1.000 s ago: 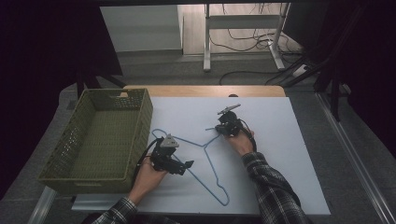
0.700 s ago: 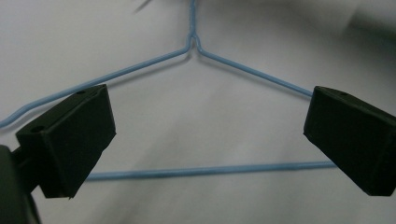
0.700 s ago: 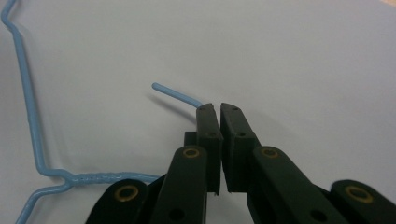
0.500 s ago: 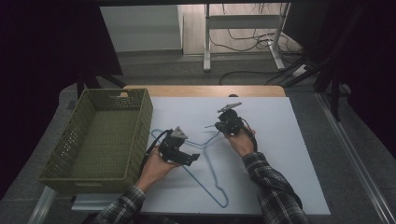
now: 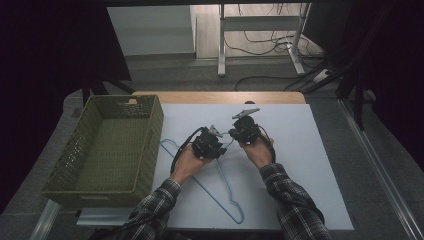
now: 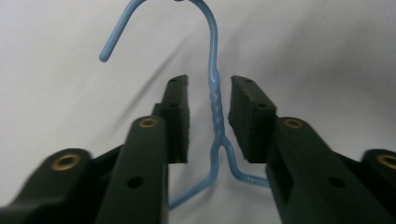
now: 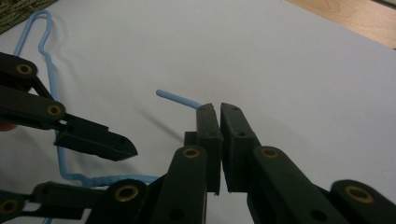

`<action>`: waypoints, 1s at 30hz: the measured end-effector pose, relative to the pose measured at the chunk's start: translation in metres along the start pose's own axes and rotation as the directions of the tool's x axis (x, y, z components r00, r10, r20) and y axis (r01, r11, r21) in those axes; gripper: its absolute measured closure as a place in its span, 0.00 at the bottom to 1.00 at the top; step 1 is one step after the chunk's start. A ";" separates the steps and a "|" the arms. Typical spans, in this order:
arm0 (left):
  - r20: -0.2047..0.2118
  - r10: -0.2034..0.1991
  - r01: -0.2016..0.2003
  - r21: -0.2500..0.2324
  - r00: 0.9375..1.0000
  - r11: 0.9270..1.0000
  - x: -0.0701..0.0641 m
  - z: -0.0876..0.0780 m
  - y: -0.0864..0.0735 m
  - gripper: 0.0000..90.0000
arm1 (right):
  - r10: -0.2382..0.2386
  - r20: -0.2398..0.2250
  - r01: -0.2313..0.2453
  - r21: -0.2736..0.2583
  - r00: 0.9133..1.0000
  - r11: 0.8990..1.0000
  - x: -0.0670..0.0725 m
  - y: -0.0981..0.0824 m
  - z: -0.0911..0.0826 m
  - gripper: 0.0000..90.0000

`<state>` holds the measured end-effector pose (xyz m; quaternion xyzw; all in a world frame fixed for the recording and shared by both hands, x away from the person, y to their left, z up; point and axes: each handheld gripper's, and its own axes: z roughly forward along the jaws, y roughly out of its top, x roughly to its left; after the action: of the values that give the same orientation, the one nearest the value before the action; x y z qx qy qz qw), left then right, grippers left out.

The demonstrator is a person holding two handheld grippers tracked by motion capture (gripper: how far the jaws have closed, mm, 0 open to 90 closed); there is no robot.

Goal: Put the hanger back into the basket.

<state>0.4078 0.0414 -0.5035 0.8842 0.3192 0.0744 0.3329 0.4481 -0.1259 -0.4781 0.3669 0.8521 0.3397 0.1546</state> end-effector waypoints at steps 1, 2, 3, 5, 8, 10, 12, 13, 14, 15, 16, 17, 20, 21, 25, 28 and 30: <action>0.000 0.000 0.000 0.000 1.000 1.000 0.000 0.000 0.000 0.82 | 0.002 -0.001 -0.002 0.001 1.000 1.000 0.000 0.000 0.000 0.96; 0.007 -0.005 0.005 0.006 1.000 1.000 0.000 0.002 0.001 0.84 | 0.005 0.000 -0.005 0.001 1.000 1.000 0.000 0.000 0.000 0.96; 0.007 -0.005 0.005 0.006 1.000 1.000 0.000 0.002 0.001 0.87 | 0.009 -0.002 -0.009 0.001 1.000 1.000 0.000 0.001 0.000 0.96; 0.021 -0.006 0.006 0.006 1.000 1.000 0.001 0.003 0.002 0.92 | 0.007 -0.001 -0.007 0.002 1.000 1.000 0.001 0.001 0.000 0.96; 0.034 -0.015 0.015 -0.006 0.999 1.000 0.001 0.003 0.001 0.94 | 0.024 0.005 -0.024 0.005 1.000 1.000 0.001 0.001 -0.001 0.95; 0.032 -0.024 0.024 -0.011 0.999 1.000 0.000 0.002 0.001 0.94 | 0.062 -0.009 -0.062 0.000 0.998 0.998 -0.001 0.001 -0.008 0.85; 0.039 -0.024 0.025 -0.021 0.999 0.999 -0.001 0.002 0.001 0.95 | 0.082 -0.020 -0.082 -0.006 0.996 0.997 -0.003 0.000 -0.022 0.78; 0.039 -0.024 0.025 -0.021 0.999 0.999 -0.001 0.002 0.001 0.95 | 0.082 -0.020 -0.082 -0.006 0.996 0.997 -0.003 0.000 -0.022 0.78; 0.039 -0.013 0.014 -0.016 0.999 1.000 -0.001 0.001 0.001 0.95 | 0.090 -0.032 -0.090 -0.004 0.995 0.996 -0.002 -0.004 -0.039 0.76; 0.040 -0.014 0.015 -0.022 0.999 1.000 -0.002 0.000 0.000 0.95 | 0.094 -0.041 -0.094 0.002 0.995 0.996 0.000 -0.007 -0.048 0.75; 0.040 -0.014 0.015 -0.022 0.999 1.000 -0.002 0.000 0.000 0.95 | 0.093 -0.054 -0.093 0.009 0.994 0.996 0.003 -0.011 -0.054 0.74; 0.044 -0.019 0.020 -0.022 0.999 1.000 -0.002 -0.001 0.000 0.95 | 0.093 -0.054 -0.093 0.009 0.994 0.996 0.003 -0.011 -0.054 0.74; 0.041 -0.021 0.023 -0.036 0.999 0.999 -0.003 -0.005 -0.002 0.95 | 0.099 -0.143 -0.093 0.047 0.985 0.995 0.023 -0.029 -0.065 0.70; 0.041 -0.021 0.023 -0.036 0.999 0.999 -0.003 -0.005 -0.002 0.95 | 0.099 -0.143 -0.093 0.047 0.985 0.995 0.023 -0.029 -0.065 0.70; 0.034 -0.021 0.023 -0.045 0.999 0.999 -0.004 -0.009 -0.002 0.95 | 0.106 -0.224 -0.087 0.089 0.969 0.992 0.045 -0.041 -0.053 0.67; 0.038 -0.026 0.028 -0.052 0.999 0.998 -0.003 -0.013 -0.005 0.95 | 0.108 -0.262 -0.083 0.105 0.959 0.991 0.060 -0.043 -0.035 0.66; 0.045 -0.037 0.040 -0.061 0.998 0.997 -0.001 -0.014 -0.007 0.95 | 0.127 -0.274 -0.098 0.116 0.953 0.988 0.063 -0.044 -0.028 0.66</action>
<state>0.3985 0.0518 -0.4972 0.8685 0.3265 0.0585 0.3683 0.3679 -0.1153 -0.4895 0.3703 0.8592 0.3530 -0.0058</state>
